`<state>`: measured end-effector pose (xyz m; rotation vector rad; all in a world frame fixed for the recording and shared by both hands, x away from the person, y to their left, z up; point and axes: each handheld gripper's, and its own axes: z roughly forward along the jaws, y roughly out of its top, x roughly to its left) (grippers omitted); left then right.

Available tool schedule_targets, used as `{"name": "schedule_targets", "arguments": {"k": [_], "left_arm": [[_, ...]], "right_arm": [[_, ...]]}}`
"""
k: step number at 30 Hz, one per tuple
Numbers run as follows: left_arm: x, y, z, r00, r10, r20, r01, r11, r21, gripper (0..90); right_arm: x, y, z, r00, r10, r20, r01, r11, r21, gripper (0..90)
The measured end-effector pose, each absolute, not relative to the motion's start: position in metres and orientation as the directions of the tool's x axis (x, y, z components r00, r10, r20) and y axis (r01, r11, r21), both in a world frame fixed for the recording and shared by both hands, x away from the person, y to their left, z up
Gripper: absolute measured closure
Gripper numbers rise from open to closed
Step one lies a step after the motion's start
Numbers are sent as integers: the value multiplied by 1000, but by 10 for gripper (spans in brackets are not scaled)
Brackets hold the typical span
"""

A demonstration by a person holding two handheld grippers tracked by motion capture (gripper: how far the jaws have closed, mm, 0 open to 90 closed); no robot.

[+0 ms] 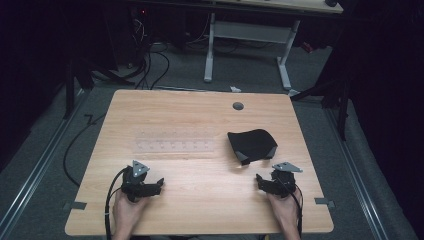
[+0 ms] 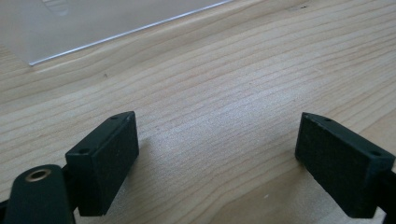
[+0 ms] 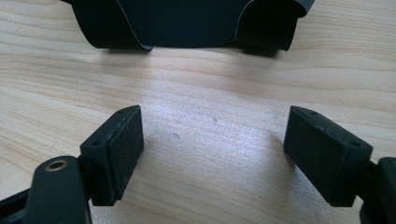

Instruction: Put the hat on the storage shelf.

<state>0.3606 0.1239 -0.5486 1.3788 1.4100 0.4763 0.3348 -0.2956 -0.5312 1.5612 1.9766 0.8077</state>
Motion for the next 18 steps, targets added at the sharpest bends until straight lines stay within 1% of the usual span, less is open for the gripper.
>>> {"name": "schedule_targets", "arguments": {"k": [2, 9, 18], "left_arm": [[361, 124, -549, 224, 892, -393, 470, 255, 845, 140], [360, 124, -549, 221, 893, -393, 469, 257, 845, 143], [360, 124, -549, 220, 893, -394, 469, 257, 845, 143]], "right_arm": [[334, -296, -531, -227, 974, -13, 685, 169, 709, 216], [331, -300, -530, -221, 975, -10, 678, 161, 717, 295], [322, -310, -528, -219, 975, 23, 667, 133, 733, 351]]}}
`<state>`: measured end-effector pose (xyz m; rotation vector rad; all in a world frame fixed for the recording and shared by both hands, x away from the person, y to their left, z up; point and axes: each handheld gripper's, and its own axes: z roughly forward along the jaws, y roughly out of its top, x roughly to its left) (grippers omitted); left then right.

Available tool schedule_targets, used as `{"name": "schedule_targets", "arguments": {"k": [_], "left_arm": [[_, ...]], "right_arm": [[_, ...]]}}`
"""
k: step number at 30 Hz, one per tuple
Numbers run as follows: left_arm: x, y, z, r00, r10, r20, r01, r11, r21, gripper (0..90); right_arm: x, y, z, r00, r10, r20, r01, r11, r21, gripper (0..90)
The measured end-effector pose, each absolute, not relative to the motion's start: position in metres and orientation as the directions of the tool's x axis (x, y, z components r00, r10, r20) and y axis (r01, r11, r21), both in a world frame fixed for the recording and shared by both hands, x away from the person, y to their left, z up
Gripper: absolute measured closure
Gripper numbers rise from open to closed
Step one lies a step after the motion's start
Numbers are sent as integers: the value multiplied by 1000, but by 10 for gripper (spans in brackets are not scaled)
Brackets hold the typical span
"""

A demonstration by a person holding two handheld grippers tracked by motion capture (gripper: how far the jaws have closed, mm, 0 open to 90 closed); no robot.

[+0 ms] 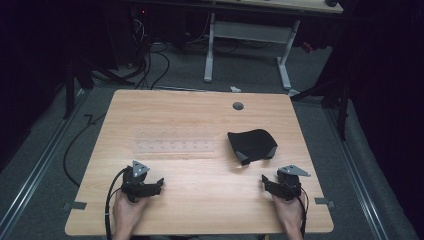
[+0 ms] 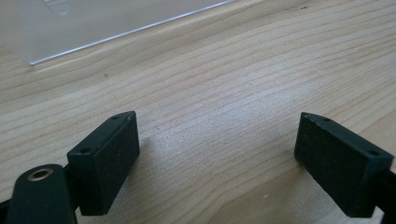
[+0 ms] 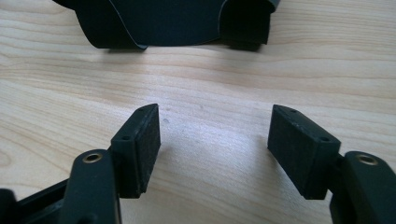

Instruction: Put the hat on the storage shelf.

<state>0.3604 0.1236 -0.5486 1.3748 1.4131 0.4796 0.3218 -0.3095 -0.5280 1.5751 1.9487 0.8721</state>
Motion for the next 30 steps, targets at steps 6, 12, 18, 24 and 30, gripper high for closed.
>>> {"name": "schedule_targets", "arguments": {"k": [6, 12, 18, 24, 30], "left_arm": [[360, 123, -549, 219, 893, -394, 468, 258, 845, 144], [360, 123, -549, 217, 893, -394, 468, 259, 845, 145], [360, 123, -549, 216, 893, -394, 467, 259, 845, 146], [360, 123, -549, 213, 894, -394, 466, 262, 845, 147], [360, 123, -549, 213, 894, -394, 466, 262, 845, 147]], "right_arm": [[317, -316, -523, -218, 975, 44, 657, 113, 745, 378], [319, -326, -519, -211, 972, 105, 655, 60, 754, 407], [324, -331, -510, -208, 971, 118, 648, 47, 760, 411], [337, -334, -503, -202, 972, 124, 651, 38, 759, 417], [348, -337, -499, -205, 968, 148, 646, 20, 763, 421]]}}
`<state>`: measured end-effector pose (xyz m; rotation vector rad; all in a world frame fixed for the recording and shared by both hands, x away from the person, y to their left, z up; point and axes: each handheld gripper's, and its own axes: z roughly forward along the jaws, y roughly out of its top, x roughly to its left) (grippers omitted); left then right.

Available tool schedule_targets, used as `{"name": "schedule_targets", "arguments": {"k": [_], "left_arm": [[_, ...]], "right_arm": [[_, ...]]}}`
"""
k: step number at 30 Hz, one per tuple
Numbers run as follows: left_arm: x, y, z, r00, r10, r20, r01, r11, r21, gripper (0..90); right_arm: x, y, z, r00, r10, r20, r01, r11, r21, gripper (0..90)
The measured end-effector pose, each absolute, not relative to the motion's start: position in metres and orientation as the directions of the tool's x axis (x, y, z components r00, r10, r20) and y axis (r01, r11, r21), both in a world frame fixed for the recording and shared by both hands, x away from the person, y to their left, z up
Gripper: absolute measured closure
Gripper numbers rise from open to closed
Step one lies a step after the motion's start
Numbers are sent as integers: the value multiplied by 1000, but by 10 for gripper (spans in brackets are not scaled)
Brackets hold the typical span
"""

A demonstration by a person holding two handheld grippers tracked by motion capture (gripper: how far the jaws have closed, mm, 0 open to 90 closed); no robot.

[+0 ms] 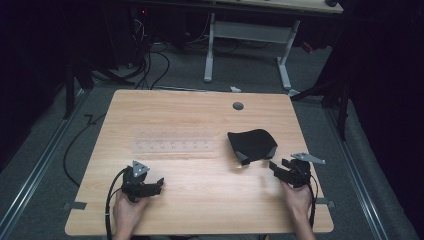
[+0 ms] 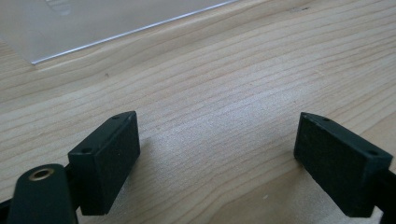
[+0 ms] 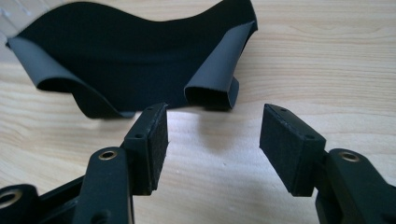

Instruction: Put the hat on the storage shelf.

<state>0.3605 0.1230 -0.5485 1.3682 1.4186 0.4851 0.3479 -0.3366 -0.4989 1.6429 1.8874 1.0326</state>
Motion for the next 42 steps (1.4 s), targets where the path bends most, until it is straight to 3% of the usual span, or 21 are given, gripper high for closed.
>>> {"name": "schedule_targets", "arguments": {"k": [27, 42], "left_arm": [[360, 123, -548, 211, 894, -395, 465, 263, 845, 149], [360, 123, -548, 210, 895, -394, 464, 263, 846, 152]], "right_arm": [[398, -337, -487, -212, 961, 177, 659, 7, 752, 409], [421, -332, -506, -208, 950, 232, 698, -21, 716, 396]]}}
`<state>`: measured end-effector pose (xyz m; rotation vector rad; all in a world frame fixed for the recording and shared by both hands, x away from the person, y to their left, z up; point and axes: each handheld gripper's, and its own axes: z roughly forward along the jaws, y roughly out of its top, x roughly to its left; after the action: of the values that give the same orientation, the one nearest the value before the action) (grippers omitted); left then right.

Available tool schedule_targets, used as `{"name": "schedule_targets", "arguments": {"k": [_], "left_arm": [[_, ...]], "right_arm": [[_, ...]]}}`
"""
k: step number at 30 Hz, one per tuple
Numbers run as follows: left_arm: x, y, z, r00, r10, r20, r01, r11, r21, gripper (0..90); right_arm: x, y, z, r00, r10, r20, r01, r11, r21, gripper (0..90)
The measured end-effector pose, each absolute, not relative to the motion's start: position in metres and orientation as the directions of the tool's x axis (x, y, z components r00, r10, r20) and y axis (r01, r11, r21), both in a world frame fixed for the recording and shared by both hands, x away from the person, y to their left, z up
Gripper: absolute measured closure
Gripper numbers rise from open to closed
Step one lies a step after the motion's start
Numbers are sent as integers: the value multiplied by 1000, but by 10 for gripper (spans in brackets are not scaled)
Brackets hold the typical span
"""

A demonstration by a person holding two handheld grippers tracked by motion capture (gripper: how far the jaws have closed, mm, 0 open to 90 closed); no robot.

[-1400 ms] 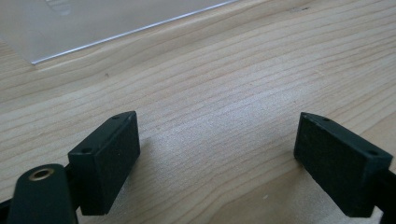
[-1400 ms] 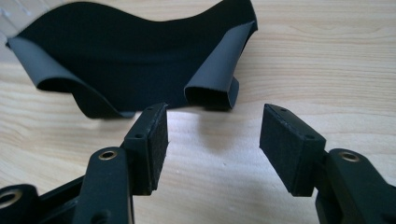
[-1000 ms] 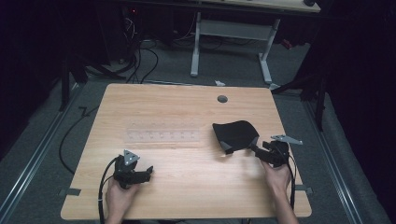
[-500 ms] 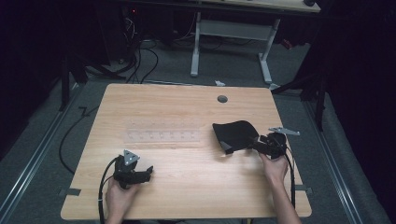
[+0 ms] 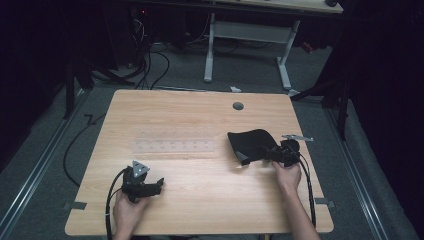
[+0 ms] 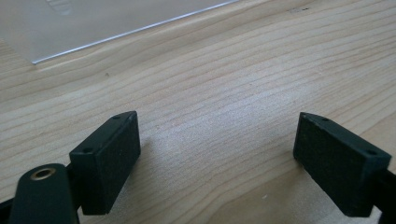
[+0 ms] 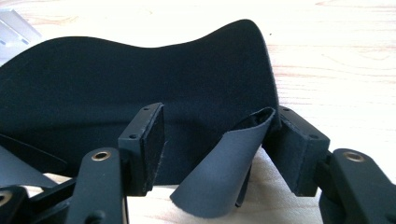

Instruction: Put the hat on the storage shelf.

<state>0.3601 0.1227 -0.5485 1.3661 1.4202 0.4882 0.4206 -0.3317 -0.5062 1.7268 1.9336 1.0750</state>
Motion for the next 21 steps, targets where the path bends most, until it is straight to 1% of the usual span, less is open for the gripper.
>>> {"name": "schedule_targets", "arguments": {"k": [5, 6, 7, 8, 9, 10, 12, 15, 16, 17, 18, 21], "left_arm": [[360, 123, -548, 210, 895, -394, 464, 263, 846, 152], [360, 123, -548, 210, 895, -394, 464, 263, 846, 151], [360, 123, -548, 210, 895, -394, 464, 263, 846, 151], [360, 123, -548, 210, 895, -394, 464, 263, 846, 152], [360, 123, -548, 210, 895, -394, 464, 263, 846, 152], [360, 123, -548, 210, 895, -394, 464, 263, 846, 151], [360, 123, -548, 210, 895, -394, 464, 263, 846, 152], [360, 123, -548, 213, 895, -392, 465, 260, 846, 155], [360, 123, -548, 213, 895, -391, 465, 259, 846, 156], [360, 123, -548, 213, 896, -391, 464, 259, 847, 156], [360, 123, -548, 213, 895, -391, 465, 259, 846, 156], [360, 123, -548, 213, 896, -391, 464, 259, 847, 156]], "right_arm": [[423, -332, -509, -209, 948, 238, 696, -27, 718, 419], [423, -332, -510, -209, 948, 241, 696, -29, 718, 441], [423, -332, -510, -209, 948, 241, 696, -29, 718, 441], [423, -332, -511, -209, 948, 240, 693, -29, 721, 469], [423, -332, -511, -209, 948, 240, 693, -29, 721, 469], [424, -332, -513, -215, 946, 242, 690, -28, 723, 498], [424, -332, -513, -216, 946, 242, 689, -28, 724, 509], [424, -332, -515, -231, 943, 239, 681, -20, 732, 571], [423, -331, -517, -238, 942, 238, 677, -15, 736, 612], [423, -331, -517, -238, 942, 238, 677, -15, 736, 612], [423, -331, -518, -251, 937, 241, 670, -11, 742, 658], [420, -335, -519, -268, 924, 274, 662, -30, 749, 713]]}}
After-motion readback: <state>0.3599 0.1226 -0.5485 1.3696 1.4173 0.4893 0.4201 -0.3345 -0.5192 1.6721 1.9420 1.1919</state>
